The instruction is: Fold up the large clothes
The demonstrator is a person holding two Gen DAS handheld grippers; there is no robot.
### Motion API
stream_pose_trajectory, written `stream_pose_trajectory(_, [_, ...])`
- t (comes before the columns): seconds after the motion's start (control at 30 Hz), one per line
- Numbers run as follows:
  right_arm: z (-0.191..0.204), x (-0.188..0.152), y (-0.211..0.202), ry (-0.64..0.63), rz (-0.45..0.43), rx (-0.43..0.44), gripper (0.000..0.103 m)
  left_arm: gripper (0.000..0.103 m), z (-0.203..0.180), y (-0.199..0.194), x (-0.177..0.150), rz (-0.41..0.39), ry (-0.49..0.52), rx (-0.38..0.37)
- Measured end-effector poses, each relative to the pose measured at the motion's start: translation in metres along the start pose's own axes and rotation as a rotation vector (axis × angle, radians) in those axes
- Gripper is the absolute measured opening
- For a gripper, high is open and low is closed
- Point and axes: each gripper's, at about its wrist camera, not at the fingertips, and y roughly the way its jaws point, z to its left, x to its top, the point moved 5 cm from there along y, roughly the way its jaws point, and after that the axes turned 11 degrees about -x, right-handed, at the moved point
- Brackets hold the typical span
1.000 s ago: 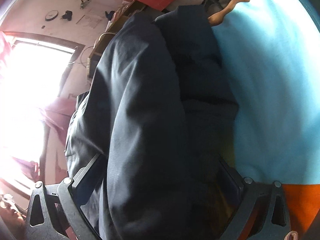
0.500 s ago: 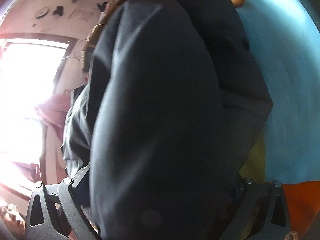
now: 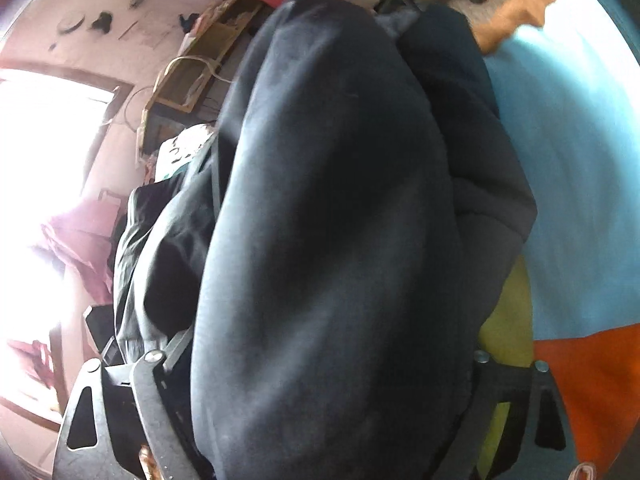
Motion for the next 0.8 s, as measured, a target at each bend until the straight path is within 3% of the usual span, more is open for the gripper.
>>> stream_pose_trajectory(0.17, [0.009,-0.008,-0.007,-0.036,-0.035,-0.056,0.063,0.028,-0.019,-0.005,-0.008,-0.029,0.039,0.058])
stream_pose_trajectory(0.4, [0.028,-0.008,-0.022,-0.07,-0.051,-0.117,0.036,0.015,-0.046,-0.012,-0.007,-0.096,-0.014,0.06])
stream_pose_trajectory(0.5, [0.037,-0.009,-0.033,-0.062,-0.077,-0.094,0.029,0.013,-0.058,-0.022,-0.005,-0.123,-0.002,0.054])
stream_pose_trajectory(0.8, [0.1,-0.007,-0.072,-0.154,-0.132,-0.056,0.027,0.012,-0.108,-0.049,0.018,-0.182,0.049,0.048])
